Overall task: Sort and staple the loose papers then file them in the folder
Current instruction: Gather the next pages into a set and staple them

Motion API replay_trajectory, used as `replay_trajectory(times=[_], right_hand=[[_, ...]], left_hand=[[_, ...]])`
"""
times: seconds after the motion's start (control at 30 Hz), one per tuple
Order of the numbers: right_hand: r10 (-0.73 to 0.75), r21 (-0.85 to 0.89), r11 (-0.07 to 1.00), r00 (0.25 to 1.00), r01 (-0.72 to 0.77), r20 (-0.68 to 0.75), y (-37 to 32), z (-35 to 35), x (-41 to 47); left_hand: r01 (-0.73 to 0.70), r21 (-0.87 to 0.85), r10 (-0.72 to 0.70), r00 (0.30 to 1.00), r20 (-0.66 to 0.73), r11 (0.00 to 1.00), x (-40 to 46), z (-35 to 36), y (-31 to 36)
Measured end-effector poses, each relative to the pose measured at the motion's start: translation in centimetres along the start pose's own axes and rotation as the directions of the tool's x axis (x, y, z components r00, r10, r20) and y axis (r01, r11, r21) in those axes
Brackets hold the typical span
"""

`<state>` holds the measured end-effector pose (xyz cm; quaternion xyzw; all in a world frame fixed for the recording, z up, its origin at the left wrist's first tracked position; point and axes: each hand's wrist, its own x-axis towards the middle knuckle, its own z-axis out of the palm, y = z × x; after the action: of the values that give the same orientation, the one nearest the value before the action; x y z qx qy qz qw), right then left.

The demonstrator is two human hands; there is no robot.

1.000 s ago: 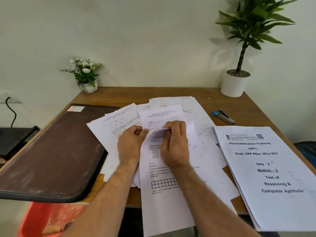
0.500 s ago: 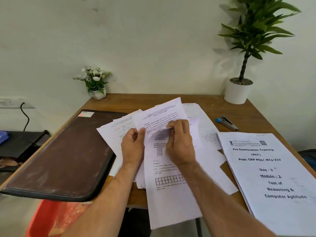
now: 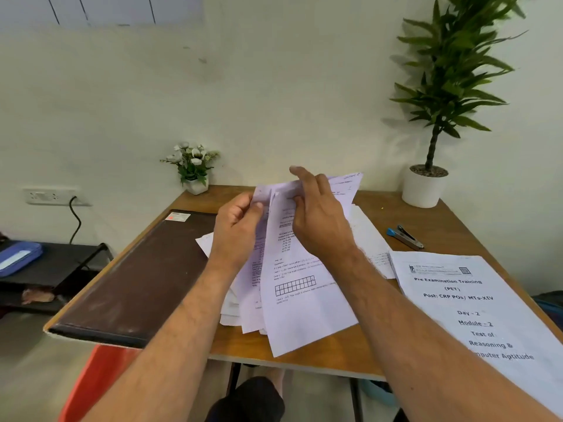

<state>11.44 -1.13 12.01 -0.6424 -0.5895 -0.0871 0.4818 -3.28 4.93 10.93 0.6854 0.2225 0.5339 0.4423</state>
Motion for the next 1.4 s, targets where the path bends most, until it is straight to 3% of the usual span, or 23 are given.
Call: replay_trajectory(times=[0.13, 0.27, 0.37, 0.5, 0.6, 0.7, 0.77, 0.83, 0.9, 0.97, 1.07, 1.2, 1.4], right_hand=[[0.018, 0.0, 1.0, 0.995, -0.019, -0.103, -2.3, -1.4, 0.7], [0.048, 0.059, 0.997, 0.992, -0.041, -0.121, -4.4, -2.4, 0.6], [0.018, 0.094, 0.996, 0.991, -0.006, -0.134, -5.1, -3.2, 0.2], [-0.036, 0.081, 0.995, 0.983, 0.052, -0.18, -4.2, -4.8, -0.8], [-0.001, -0.035, 0.999, 0.958, -0.01, -0.287, -2.5, -5.8, -2.0], [0.169, 0.026, 0.985, 0.93, -0.17, -0.327, -1.0, -6.7, -3.3], [0.343, 0.19, 0.935, 0.901, -0.3, -0.266, -0.1, -7.4, -4.2], [0.48, 0.419, 0.814, 0.872, -0.403, -0.095, 0.9, -8.3, -5.0], [0.524, 0.497, 0.708, 0.845, -0.502, 0.107, 2.0, -9.3, -5.7], [0.517, 0.51, 0.665, 0.829, -0.546, 0.213, 3.1, -9.8, -6.2], [0.544, 0.553, 0.637, 0.822, -0.537, 0.171, 4.3, -9.8, -6.7], [0.553, 0.571, 0.636, 0.823, -0.519, 0.13, 4.4, -9.1, -7.2], [0.477, 0.5, 0.687, 0.846, -0.528, 0.238, 4.9, -8.9, -6.9]], left_hand=[[0.023, -0.073, -0.023, 1.0, -0.001, 0.997, -0.7, 0.6, 2.5], [0.001, -0.005, -0.001, 0.997, 0.071, 1.0, -1.7, 1.3, 3.4], [0.005, 0.055, -0.004, 1.0, -0.03, 0.998, -1.6, 1.4, 4.0], [0.106, -0.061, -0.112, 0.989, -0.096, 0.992, -1.3, 1.0, 5.2], [0.143, -0.087, -0.156, 0.974, -0.165, 0.986, -1.1, 0.5, 5.5], [0.167, -0.15, -0.189, 0.971, -0.15, 0.975, -1.0, 0.2, 6.2], [0.173, -0.176, -0.2, 0.968, -0.152, 0.969, -1.0, 0.0, 6.4], [0.173, -0.218, -0.208, 0.966, -0.153, 0.961, -1.2, -0.1, 6.4], [0.183, -0.269, -0.229, 0.962, -0.152, 0.946, -1.4, 0.1, 5.9], [0.217, -0.309, -0.27, 0.952, -0.141, 0.926, -1.4, 0.4, 5.5], [0.322, -0.376, -0.353, 0.935, -0.016, 0.869, -2.0, 0.9, 4.4], [0.466, -0.217, -0.444, 0.884, 0.144, 0.858, -4.1, 0.8, 1.7], [0.417, -0.22, -0.412, 0.908, 0.069, 0.882, -4.0, 2.2, 0.6]])
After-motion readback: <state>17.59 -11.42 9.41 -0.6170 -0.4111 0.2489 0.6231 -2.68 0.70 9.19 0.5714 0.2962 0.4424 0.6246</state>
